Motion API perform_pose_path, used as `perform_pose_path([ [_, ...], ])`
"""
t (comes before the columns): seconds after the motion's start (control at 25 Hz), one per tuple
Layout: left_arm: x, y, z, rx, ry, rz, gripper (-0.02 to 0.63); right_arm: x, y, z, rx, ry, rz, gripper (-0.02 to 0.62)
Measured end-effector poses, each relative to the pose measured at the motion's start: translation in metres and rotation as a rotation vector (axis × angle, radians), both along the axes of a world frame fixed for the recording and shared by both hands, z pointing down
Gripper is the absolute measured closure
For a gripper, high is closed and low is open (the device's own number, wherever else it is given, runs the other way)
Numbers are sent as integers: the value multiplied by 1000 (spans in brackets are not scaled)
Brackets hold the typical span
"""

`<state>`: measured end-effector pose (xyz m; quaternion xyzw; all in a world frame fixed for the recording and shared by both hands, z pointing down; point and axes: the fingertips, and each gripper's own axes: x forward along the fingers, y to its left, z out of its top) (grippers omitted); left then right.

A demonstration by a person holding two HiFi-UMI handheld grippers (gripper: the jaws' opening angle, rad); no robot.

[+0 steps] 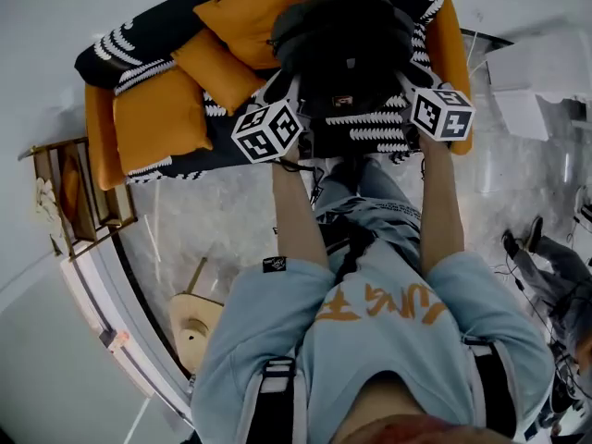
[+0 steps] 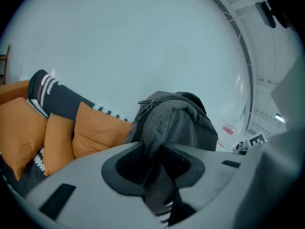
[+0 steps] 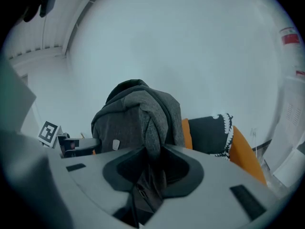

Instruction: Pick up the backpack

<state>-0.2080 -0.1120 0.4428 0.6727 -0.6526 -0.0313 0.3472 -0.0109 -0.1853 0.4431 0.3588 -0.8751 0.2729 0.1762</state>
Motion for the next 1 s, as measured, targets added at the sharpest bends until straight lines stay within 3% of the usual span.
perform_pose_path([
  [0.48,-16,3,-146,267,-123,11,489,-21,-10,-139,255,-140,-64,486],
  [1.0,-34,-7,-252,424,-202,-49,503,-45,-36,-254,478,-254,-129,495],
])
